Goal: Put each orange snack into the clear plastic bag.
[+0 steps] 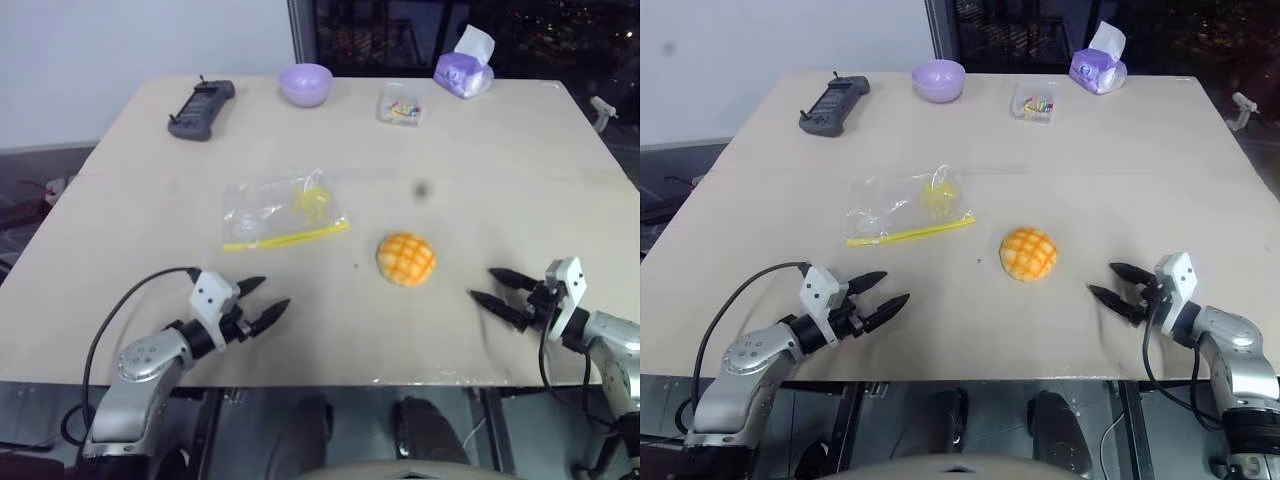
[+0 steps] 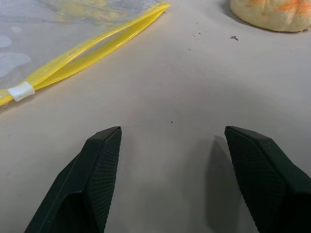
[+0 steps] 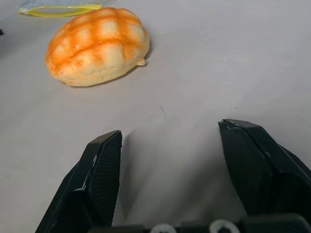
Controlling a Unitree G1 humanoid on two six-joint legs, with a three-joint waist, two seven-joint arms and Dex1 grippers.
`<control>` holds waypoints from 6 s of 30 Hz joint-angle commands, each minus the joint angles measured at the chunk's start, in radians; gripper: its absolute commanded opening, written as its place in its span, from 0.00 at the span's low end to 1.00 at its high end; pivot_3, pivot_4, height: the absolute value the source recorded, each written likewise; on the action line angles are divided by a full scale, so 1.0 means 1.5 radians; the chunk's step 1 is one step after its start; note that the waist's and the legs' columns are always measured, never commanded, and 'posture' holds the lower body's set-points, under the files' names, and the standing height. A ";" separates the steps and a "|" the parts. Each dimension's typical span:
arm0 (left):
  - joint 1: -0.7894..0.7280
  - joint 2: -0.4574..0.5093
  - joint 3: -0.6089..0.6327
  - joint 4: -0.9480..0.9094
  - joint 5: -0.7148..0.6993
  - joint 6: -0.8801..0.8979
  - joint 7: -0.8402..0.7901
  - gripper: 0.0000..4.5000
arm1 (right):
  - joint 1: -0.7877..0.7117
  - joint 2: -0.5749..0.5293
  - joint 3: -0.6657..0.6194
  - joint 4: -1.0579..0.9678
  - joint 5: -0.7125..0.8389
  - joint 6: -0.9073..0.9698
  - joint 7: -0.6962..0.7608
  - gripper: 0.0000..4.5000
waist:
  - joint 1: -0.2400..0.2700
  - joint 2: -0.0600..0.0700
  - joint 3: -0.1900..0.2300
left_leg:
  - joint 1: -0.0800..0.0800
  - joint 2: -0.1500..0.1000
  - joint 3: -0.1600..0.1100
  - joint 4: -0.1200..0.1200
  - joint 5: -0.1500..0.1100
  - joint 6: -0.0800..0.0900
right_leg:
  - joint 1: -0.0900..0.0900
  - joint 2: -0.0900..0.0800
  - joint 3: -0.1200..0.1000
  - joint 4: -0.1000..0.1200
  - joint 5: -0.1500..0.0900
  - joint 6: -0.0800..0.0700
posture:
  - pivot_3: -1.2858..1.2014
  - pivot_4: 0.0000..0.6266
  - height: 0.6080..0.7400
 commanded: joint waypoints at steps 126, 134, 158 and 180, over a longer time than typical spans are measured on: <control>-0.453 -0.312 0.416 0.182 -0.778 0.740 0.591 0.00 | -0.387 0.198 0.333 0.042 -0.386 -0.027 -0.240 0.03 | -0.014 -0.002 0.001 | -0.002 -0.002 -0.003 0.005 0.002 -0.004 | -0.001 -0.001 -0.002 0.005 0.000 0.000 | 0.52 0.24 1.00; -0.401 -0.308 0.333 0.121 -0.932 0.654 0.667 0.00 | -0.409 0.209 0.349 0.083 -0.415 -0.053 -0.234 0.03 | -0.013 -0.002 0.001 | -0.002 -0.002 -0.002 0.005 0.002 -0.004 | -0.001 -0.001 -0.002 0.005 0.000 0.000 | 0.52 0.24 1.00; -0.328 -0.201 0.177 0.096 -1.083 0.499 0.634 0.00 | -0.471 0.270 0.300 0.131 -0.400 -0.085 -0.301 0.03 | -0.013 -0.002 0.001 | -0.002 -0.002 -0.002 0.005 0.002 -0.004 | -0.001 -0.001 -0.002 0.005 0.000 0.000 | 0.52 0.24 1.00; -0.318 -0.164 0.129 0.131 -1.064 0.497 0.565 0.00 | -0.472 0.290 0.311 0.187 -0.382 -0.254 -0.289 0.03 | -0.014 -0.002 0.001 | -0.002 -0.002 -0.003 0.004 0.002 -0.003 | -0.001 -0.001 -0.002 0.004 0.000 0.000 | 0.52 0.24 1.00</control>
